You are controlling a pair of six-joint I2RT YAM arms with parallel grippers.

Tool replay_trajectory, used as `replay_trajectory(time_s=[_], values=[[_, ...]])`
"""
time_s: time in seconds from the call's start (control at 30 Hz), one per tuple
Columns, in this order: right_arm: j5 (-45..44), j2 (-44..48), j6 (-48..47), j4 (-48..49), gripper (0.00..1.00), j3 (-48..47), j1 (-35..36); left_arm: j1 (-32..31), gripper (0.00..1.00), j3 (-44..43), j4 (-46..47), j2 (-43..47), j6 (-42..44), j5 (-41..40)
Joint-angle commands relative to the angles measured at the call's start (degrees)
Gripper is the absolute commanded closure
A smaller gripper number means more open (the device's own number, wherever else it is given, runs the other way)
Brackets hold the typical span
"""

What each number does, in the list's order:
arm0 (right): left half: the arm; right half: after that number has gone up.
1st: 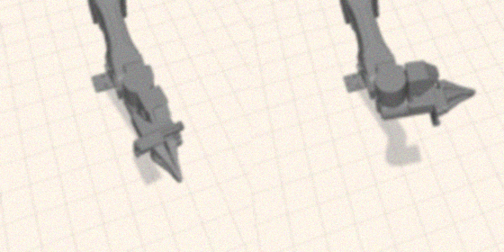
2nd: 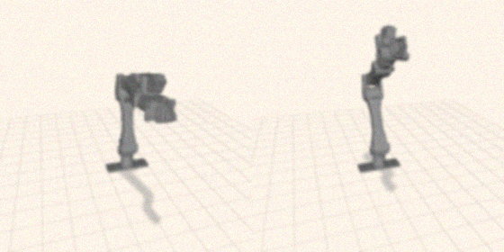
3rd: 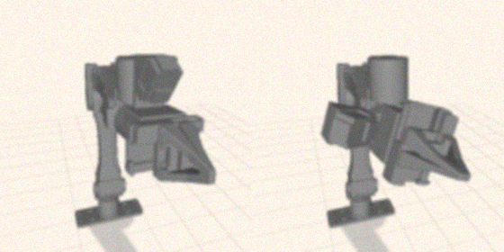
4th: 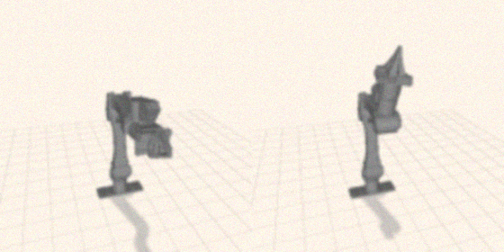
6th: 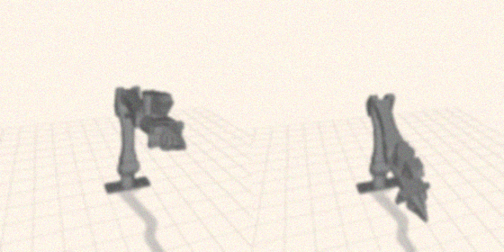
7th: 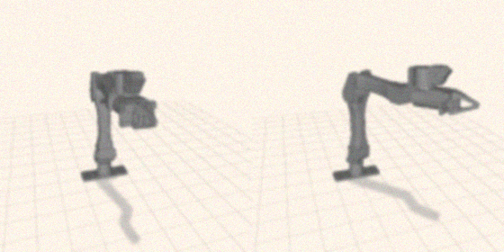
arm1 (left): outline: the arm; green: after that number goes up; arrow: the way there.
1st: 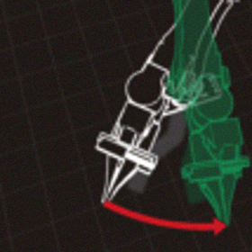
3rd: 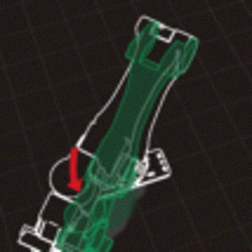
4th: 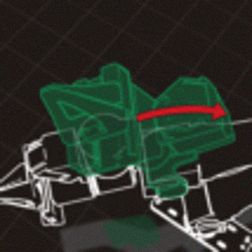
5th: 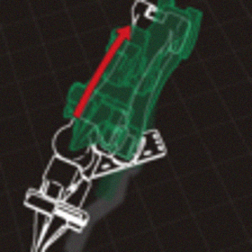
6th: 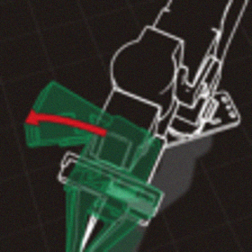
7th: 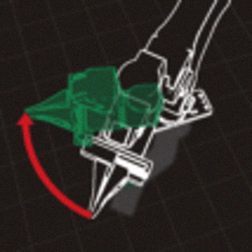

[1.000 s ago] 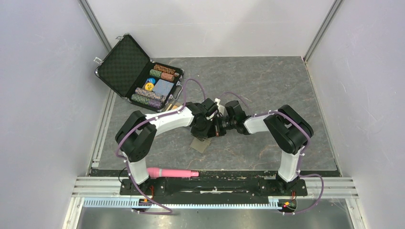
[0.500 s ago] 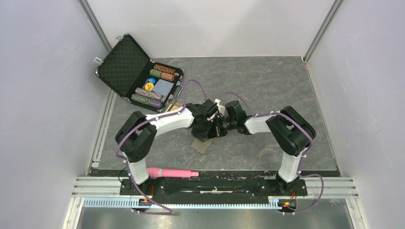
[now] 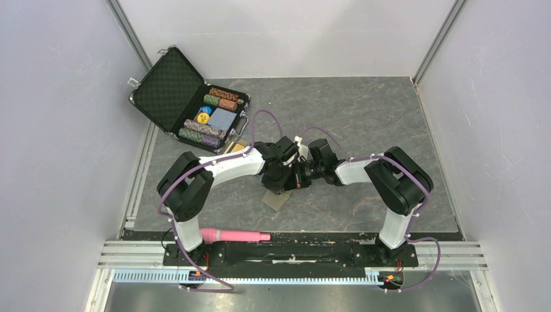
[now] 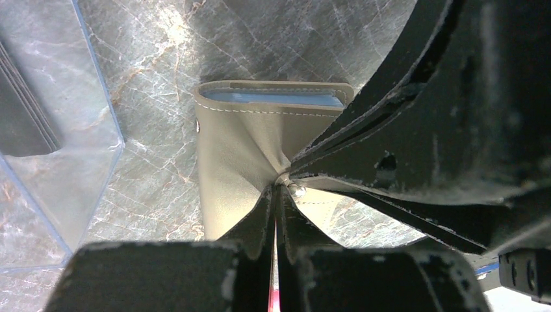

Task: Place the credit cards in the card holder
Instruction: Close the card holder at the center of the board.

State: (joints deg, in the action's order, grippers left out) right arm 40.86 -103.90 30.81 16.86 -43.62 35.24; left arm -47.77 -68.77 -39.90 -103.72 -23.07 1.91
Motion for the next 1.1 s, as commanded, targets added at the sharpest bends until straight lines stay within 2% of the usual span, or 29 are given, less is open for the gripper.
replay_trajectory(time_s=[0.0, 0.37, 0.63, 0.87, 1.07], values=[[5.3, 2.3, -4.7, 0.5, 1.00, 0.9, 1.9, 0.5, 0.98, 0.3, 4.0, -1.9, 0.0, -0.4], [6.0, 0.3, -5.1, -3.0, 1.00, 1.0, 0.8, 0.6, 0.98, 0.1, 5.1, -2.2, -0.1, -0.6], [8.0, 6.8, 8.5, 9.8, 1.00, 5.5, -6.6, 1.1, 0.98, 2.4, 7.3, -0.7, -0.2, -1.2], [8.7, 10.5, 12.3, 12.8, 1.00, 8.4, -6.7, 1.1, 0.98, 2.2, 7.5, -0.7, 0.0, -1.0], [8.9, 8.7, 12.9, 12.3, 1.00, 9.5, -4.6, 1.1, 0.98, 1.9, 7.5, -0.9, 0.0, -0.6]])
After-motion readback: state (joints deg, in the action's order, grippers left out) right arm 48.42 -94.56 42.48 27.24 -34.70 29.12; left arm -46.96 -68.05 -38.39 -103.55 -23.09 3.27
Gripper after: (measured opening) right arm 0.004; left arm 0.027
